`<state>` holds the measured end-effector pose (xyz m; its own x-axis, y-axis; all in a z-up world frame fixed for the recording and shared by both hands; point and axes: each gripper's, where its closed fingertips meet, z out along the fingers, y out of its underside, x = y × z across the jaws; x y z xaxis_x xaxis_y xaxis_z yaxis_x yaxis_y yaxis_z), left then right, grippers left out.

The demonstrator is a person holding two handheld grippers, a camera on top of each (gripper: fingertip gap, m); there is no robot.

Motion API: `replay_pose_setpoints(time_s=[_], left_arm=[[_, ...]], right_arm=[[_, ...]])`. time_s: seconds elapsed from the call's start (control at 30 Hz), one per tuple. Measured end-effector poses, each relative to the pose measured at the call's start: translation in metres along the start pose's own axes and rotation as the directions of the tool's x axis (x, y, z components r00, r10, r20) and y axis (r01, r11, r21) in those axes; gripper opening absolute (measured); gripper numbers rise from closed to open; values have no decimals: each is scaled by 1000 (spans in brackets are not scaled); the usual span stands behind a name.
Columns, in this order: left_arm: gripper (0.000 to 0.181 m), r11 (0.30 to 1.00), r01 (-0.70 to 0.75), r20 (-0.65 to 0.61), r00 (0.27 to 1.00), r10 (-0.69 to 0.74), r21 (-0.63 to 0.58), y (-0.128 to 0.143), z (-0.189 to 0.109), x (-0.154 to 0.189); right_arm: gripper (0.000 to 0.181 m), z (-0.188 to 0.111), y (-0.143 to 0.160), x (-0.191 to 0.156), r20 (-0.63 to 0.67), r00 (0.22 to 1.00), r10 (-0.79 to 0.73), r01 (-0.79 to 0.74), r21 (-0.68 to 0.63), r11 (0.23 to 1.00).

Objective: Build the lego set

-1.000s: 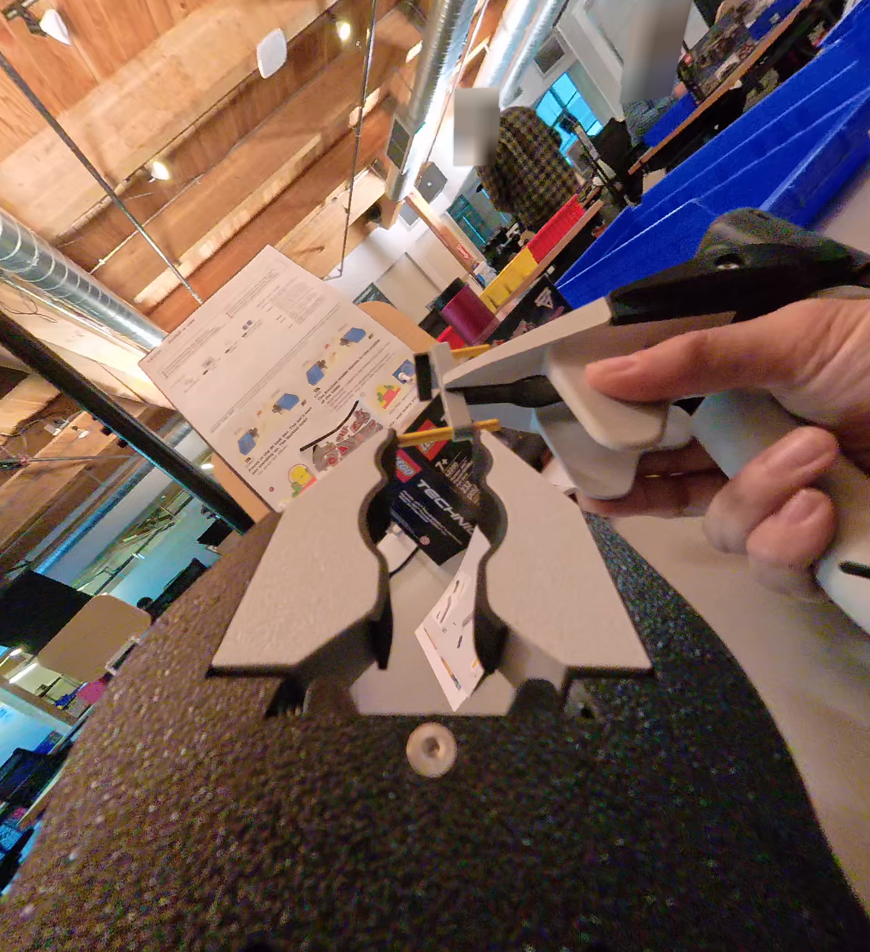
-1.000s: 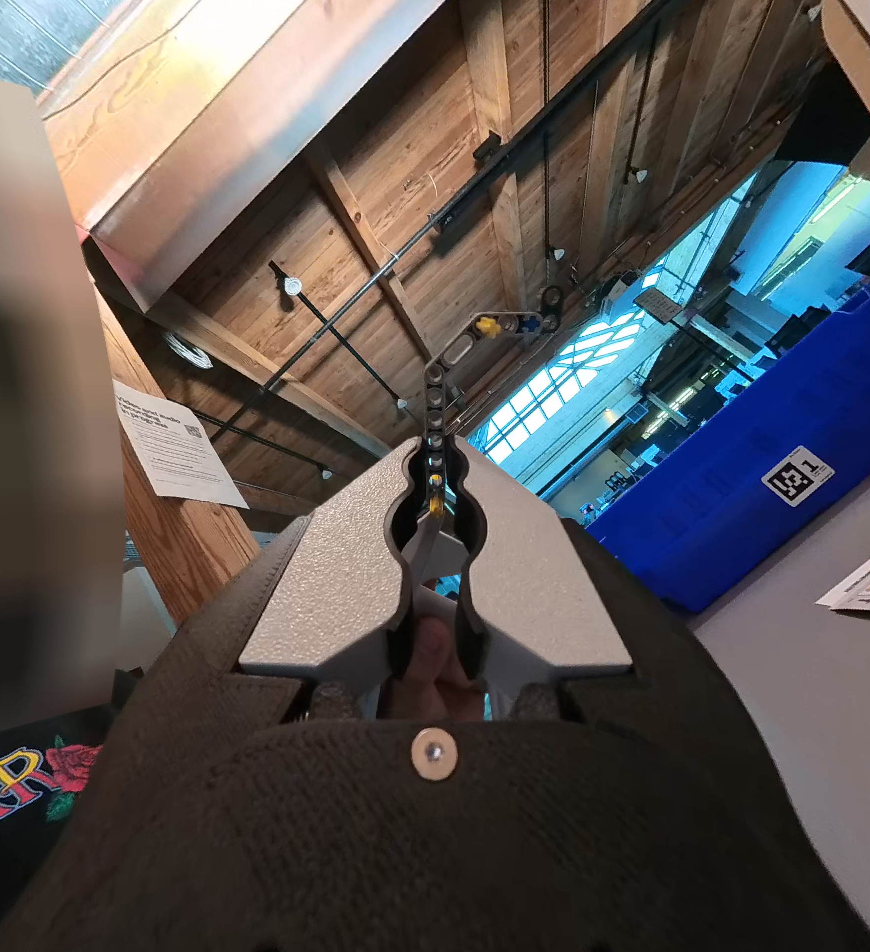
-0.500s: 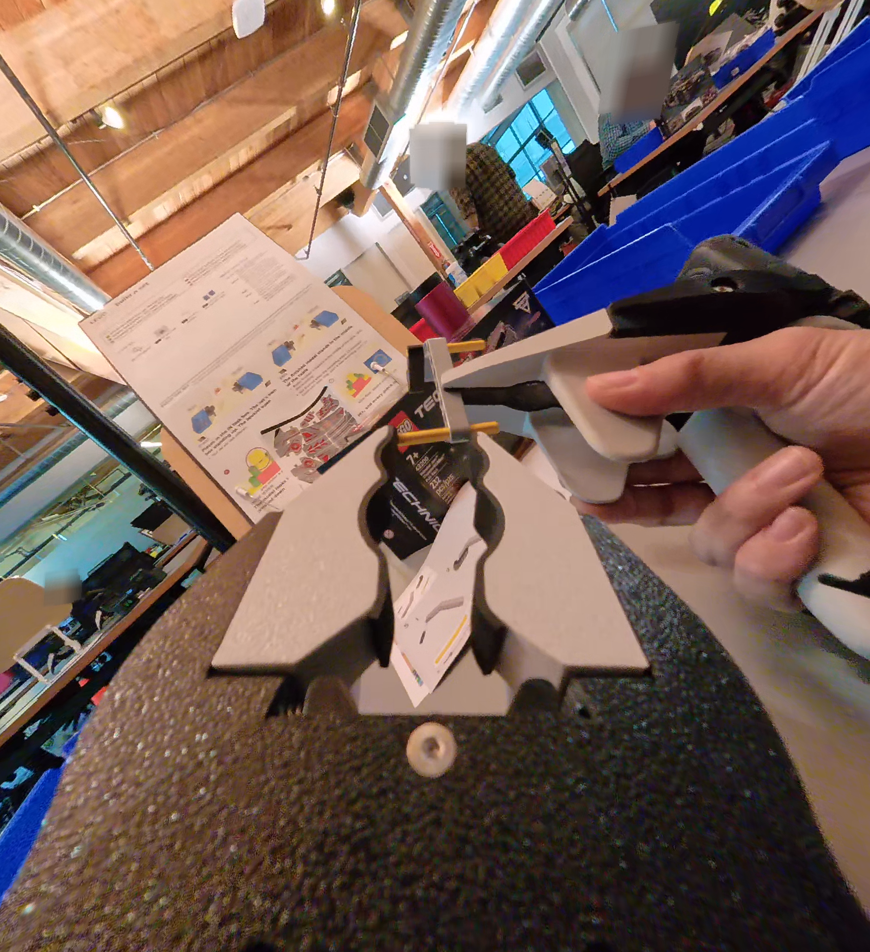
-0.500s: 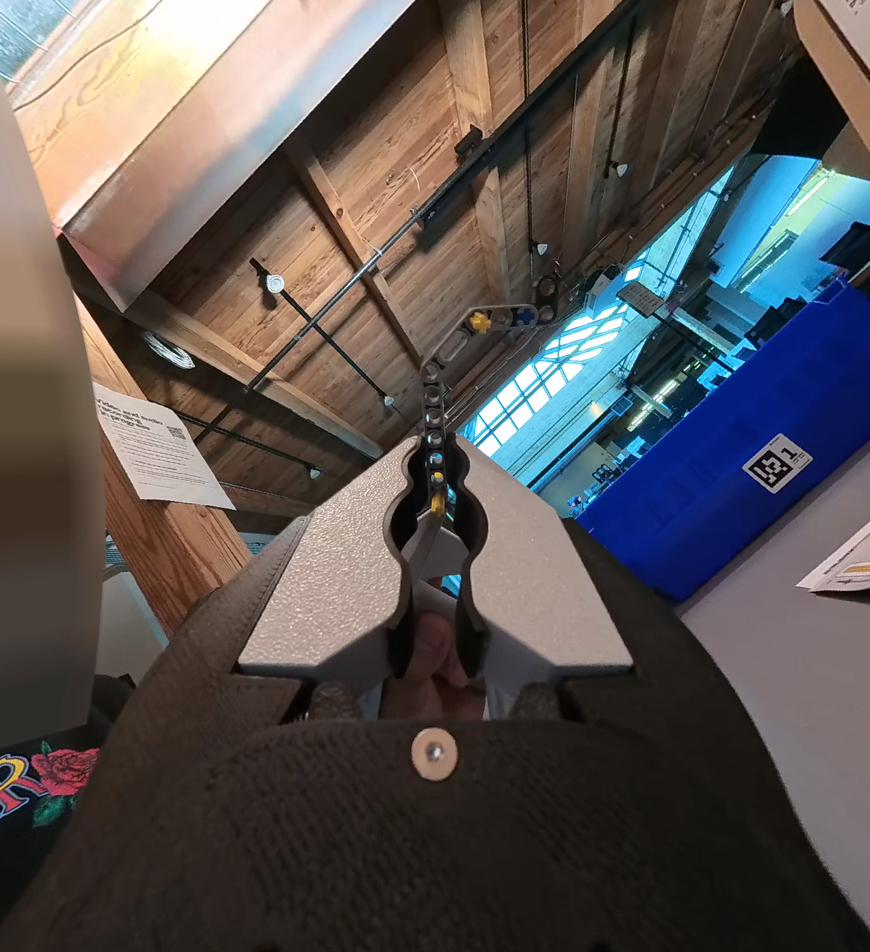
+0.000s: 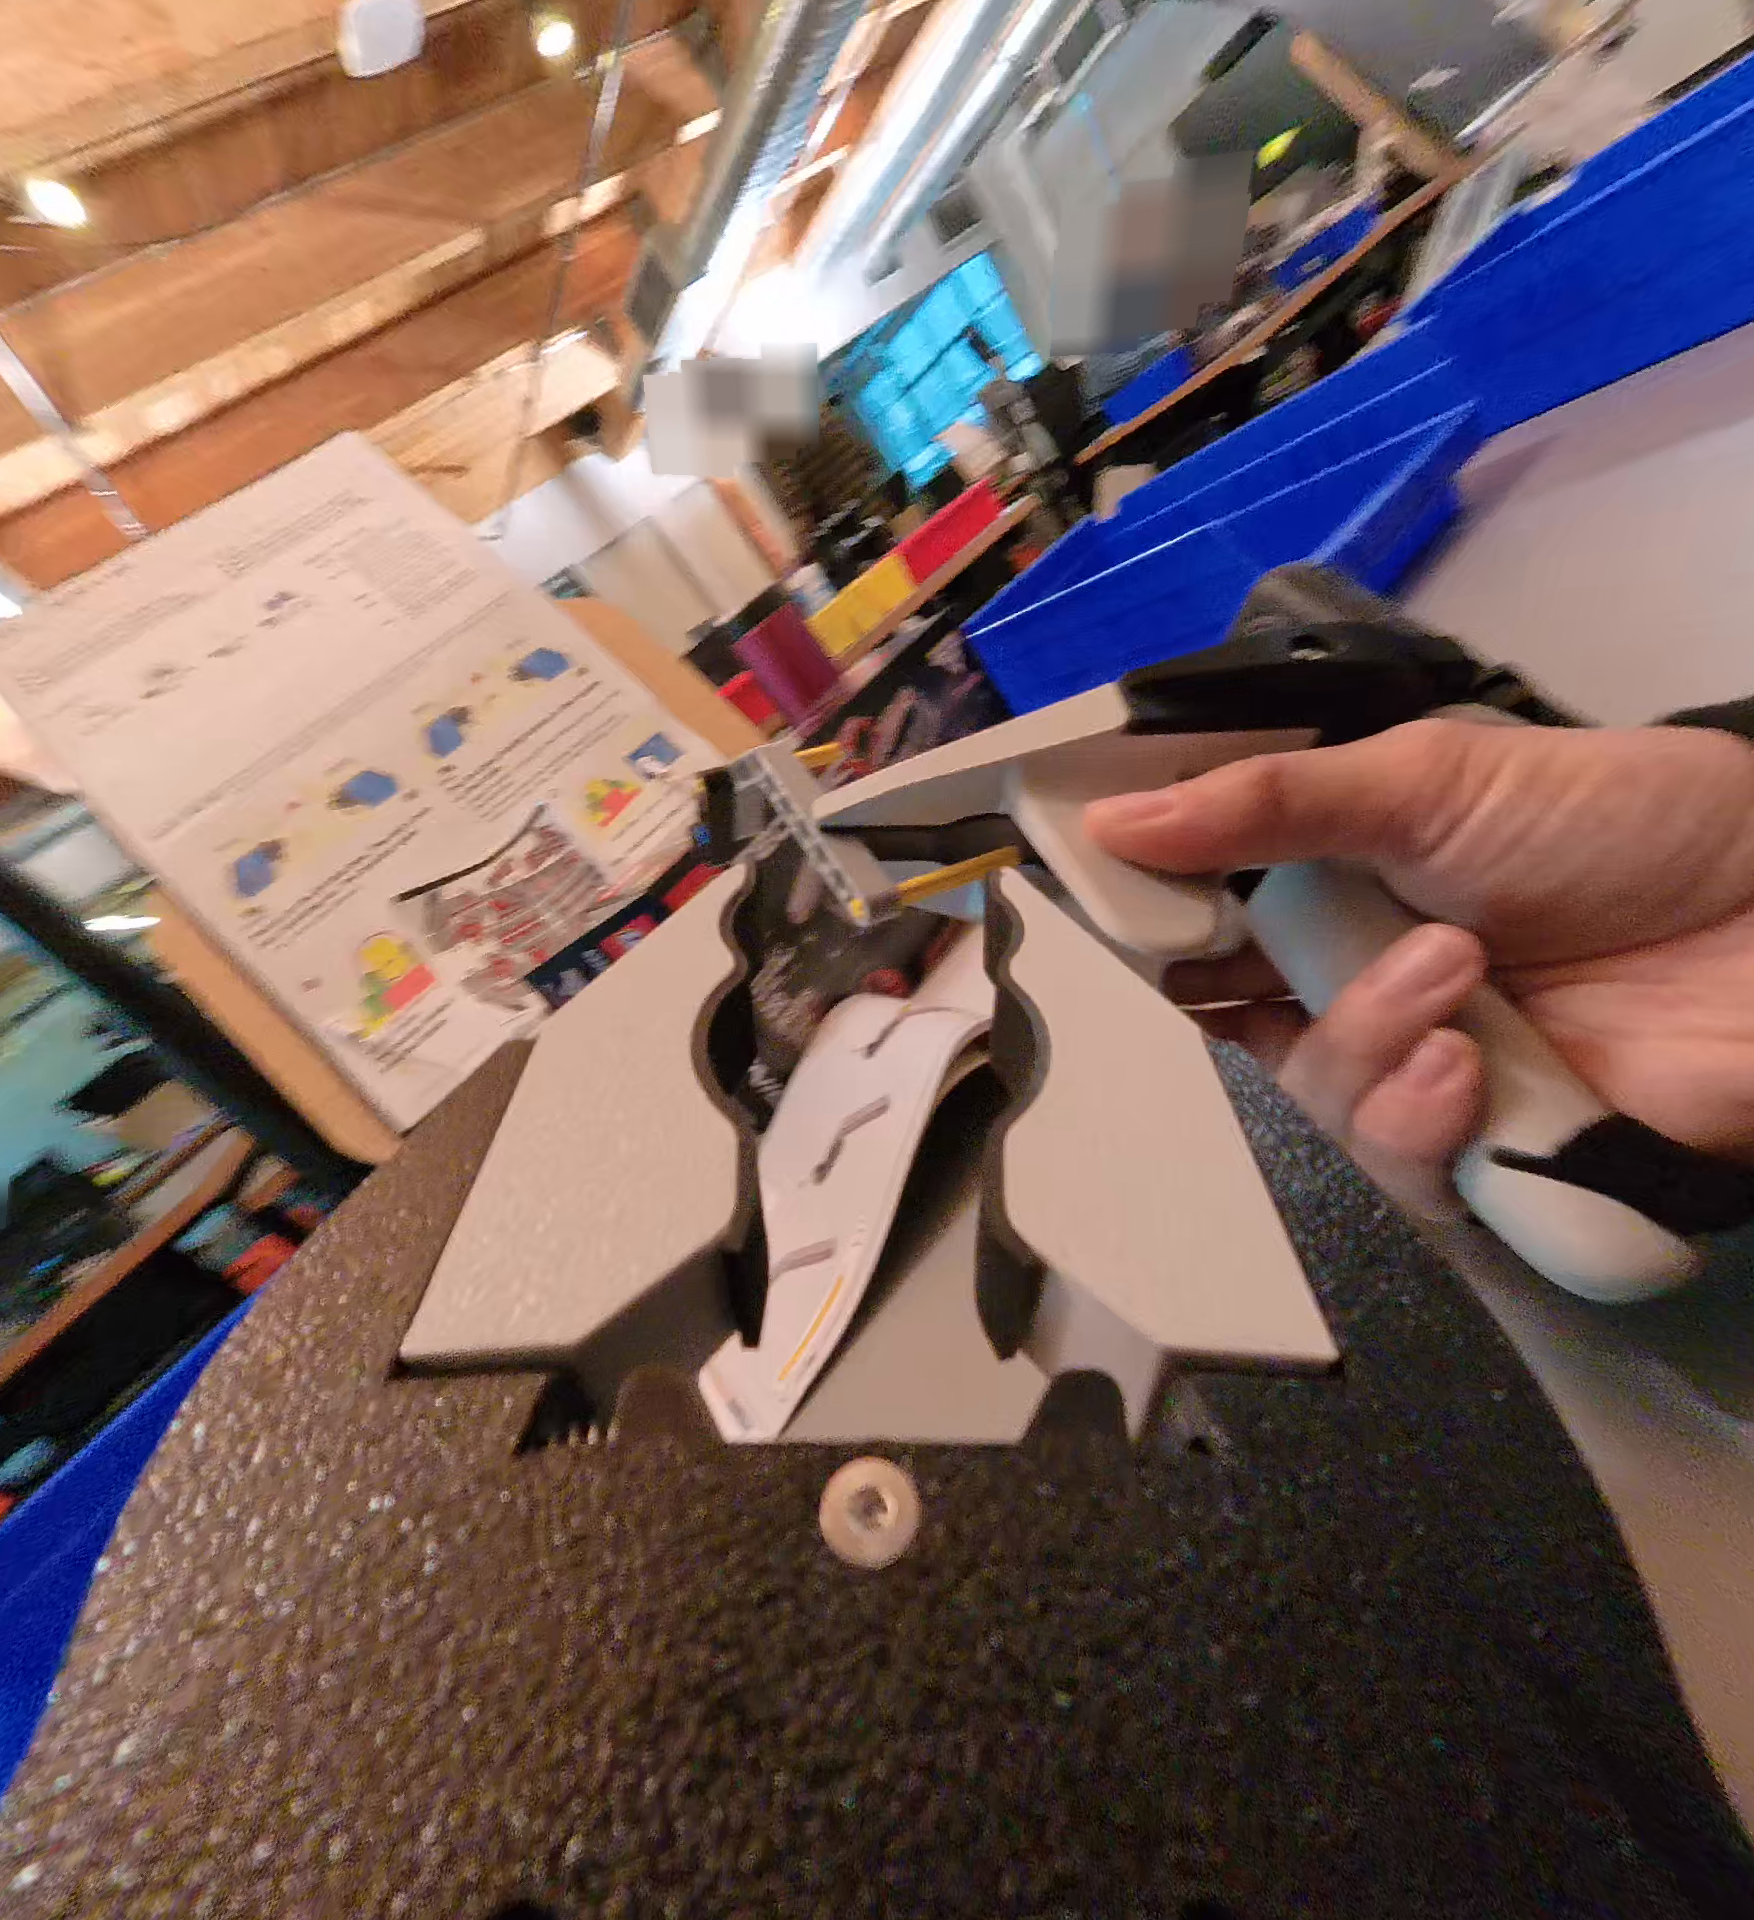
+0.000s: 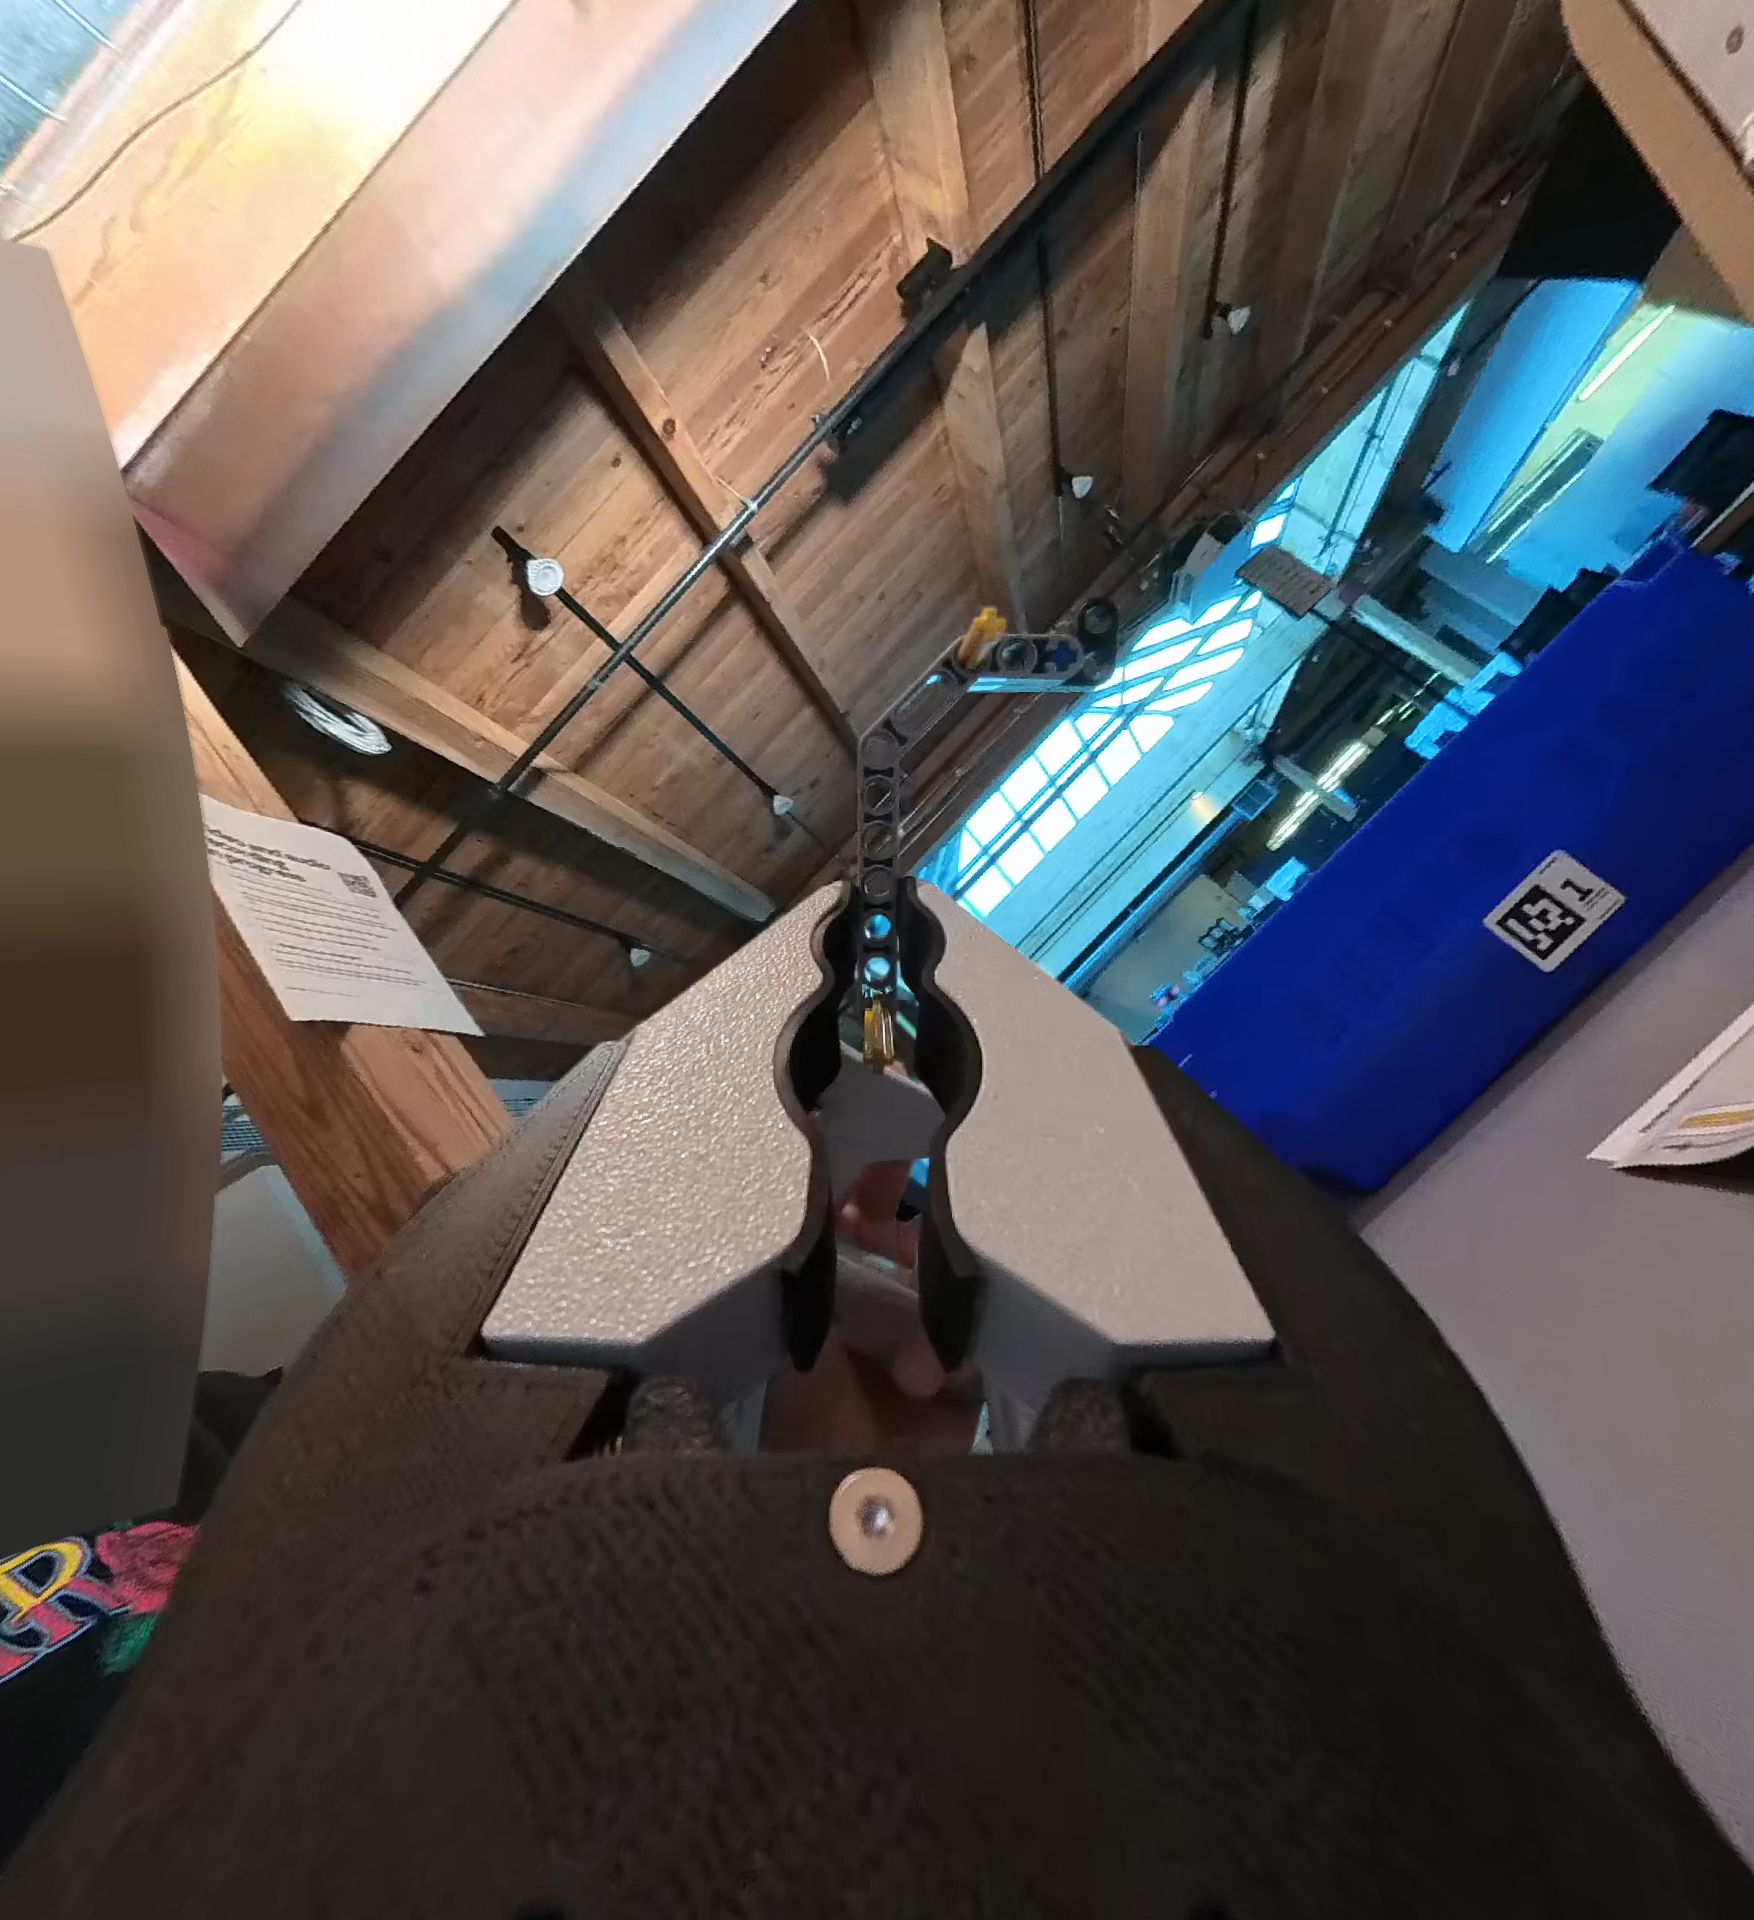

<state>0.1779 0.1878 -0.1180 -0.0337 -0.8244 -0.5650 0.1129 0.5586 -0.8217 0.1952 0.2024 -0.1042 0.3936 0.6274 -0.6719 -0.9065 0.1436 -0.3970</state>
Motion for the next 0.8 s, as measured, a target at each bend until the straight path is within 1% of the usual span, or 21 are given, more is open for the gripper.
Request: replay_pose_setpoints(time_s=[0.03,0.1,0.13,0.17,0.2,0.23,0.27,0.3,0.33,0.4,0.47,0.53,0.57,0.6,0.67,0.7,0.73,0.77,0.8], left_arm=[[40,999,49,-46,998,-49,12,-2,-1,1],[37,973,230,-103,969,-225,29,-7,-5,-8],[37,935,353,-125,929,-348,21,-6,-7,-16],[36,885,466,-164,872,-461,-9,-4,-8,-21],[27,829,556,-238,799,-552,-58,-1,-11,-19],[25,771,627,-298,718,-629,-113,1,-13,-17],[32,718,679,-338,646,-684,-154,2,-16,-16],[30,680,711,-390,583,-713,-178,-1,-20,-14],[25,654,728,-425,535,-730,-206,-1,-23,-11],[26,626,740,-468,475,-746,-247,-1,-27,-5],[25,578,784,-488,422,-764,-228,-6,-29,-9],[26,505,840,-497,358,-791,-198,-10,-31,-20],[26,479,856,-491,338,-803,-195,-9,-31,-24],[27,472,858,-486,330,-809,-204,-7,-31,-24],[24,501,831,-514,328,-792,-241,-9,-33,-14],[21,525,810,-518,342,-785,-262,-8,-33,-9],[12,549,790,-504,368,-781,-274,-4,-32,-6],[6,562,782,-479,397,-783,-270,0,-29,-6],[5,557,789,-457,407,-791,-260,2,-27,-9]], right_arm=[[5,1,2,-1,13,1000,17,-17,-19,1000],[5,2,6,-1,19,1000,18,-17,-57,998],[5,4,11,-6,48,998,26,-21,-90,996],[5,6,17,-11,76,997,22,-12,-128,992],[5,7,21,-14,84,996,-17,30,-157,987],[5,8,25,-16,90,994,-69,85,-187,979],[5,9,28,-20,106,988,-111,132,-219,967],[5,9,31,-23,123,982,-143,170,-247,954],[5,9,33,-25,135,975,-178,208,-262,942],[5,8,34,-24,141,965,-220,252,-286,924],[5,7,38,-24,155,959,-236,275,-333,902],[5,5,49,-22,174,942,-288,335,-410,848],[5,3,58,-22,198,934,-297,356,-462,812],[5,2,64,-20,205,927,-315,376,-496,783],[5,2,72,-12,184,911,-370,409,-529,744],[5,2,76,-11,186,913,-364,404,-541,737],[5,3,75,-11,180,913,-367,404,-537,741],[5,4,73,-7,157,906,-392,412,-532,740],[6,4,70,-4,143,898,-417,426,-521,739]])
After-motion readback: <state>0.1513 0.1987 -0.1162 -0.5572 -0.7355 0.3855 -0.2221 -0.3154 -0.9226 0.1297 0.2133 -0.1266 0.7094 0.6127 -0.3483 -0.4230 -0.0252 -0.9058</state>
